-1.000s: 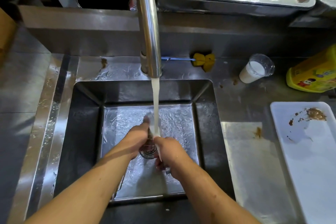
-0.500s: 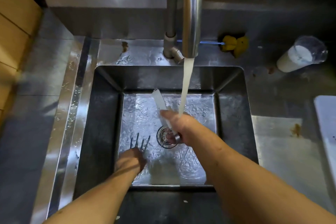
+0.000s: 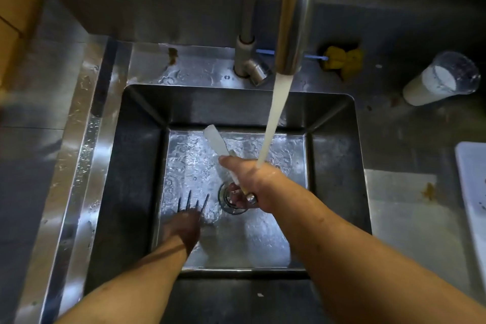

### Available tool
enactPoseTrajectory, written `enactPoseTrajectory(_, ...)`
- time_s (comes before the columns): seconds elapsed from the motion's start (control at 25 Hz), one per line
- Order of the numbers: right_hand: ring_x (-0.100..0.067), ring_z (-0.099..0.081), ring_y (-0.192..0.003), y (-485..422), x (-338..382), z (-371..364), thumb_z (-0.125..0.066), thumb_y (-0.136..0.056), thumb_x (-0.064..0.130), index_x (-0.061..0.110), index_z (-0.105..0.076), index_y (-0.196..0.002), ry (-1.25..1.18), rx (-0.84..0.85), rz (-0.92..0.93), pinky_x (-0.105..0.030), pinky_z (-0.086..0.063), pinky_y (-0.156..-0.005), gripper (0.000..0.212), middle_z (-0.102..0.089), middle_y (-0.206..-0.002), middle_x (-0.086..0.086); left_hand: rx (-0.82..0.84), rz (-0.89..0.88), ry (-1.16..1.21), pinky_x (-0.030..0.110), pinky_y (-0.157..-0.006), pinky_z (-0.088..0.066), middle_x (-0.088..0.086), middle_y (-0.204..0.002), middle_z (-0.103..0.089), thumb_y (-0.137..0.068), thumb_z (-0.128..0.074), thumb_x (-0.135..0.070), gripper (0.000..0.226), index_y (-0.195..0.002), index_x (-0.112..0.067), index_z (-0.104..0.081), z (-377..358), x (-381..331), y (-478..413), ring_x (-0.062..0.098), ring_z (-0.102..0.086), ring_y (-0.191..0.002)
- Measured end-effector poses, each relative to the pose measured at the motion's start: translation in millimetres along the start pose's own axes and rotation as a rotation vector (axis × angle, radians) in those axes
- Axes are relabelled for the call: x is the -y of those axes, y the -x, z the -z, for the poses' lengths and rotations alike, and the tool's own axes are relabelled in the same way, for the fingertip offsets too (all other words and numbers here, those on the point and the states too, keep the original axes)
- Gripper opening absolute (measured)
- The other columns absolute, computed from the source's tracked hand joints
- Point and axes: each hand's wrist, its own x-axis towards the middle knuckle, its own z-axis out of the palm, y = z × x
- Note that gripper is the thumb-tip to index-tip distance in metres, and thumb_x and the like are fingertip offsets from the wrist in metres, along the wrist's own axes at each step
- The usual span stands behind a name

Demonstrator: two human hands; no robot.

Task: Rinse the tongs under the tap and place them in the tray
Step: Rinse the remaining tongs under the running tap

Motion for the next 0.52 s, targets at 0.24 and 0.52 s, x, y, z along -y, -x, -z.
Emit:
enactPoseTrajectory(0.24, -0.015, -0.061, -0.064, -3.9, -0.2, 2.6, -0.078, -0.079, 0.064, 0.018, -0.061, -0.094, 0.038, -0.011, 0.008, -0.018, -0.045, -0.032, 0.051, -0.064, -0.086, -0.003, 0.092, 0.013, 0.075, 0.041, -0.106, -0.054, 0.011, -0.147, -0.066, -0.107, -0.046, -0.018, 0.041, -0.145, -0.019, -0.061, -0.1, 2.0, 0.4, 0.028, -0.065, -0.131)
enactPoseTrajectory(0.52, 0.0, -0.062, -0.068, 3.3, -16.2, -3.9, -0.078, -0.082, 0.06, 0.019, -0.059, -0.1, -0.074, -0.034, 0.05, -0.016, -0.048, -0.04, 0.048, -0.067, -0.087, 0.002, 0.012, 0.239, 0.666, 0.035, -0.081, -0.059, 0.018, -0.112, -0.076, -0.099, -0.065, -0.016, 0.013, -0.105, -0.009, -0.073, 54.4, -4.8, 13.7, 0.037, -0.071, -0.113)
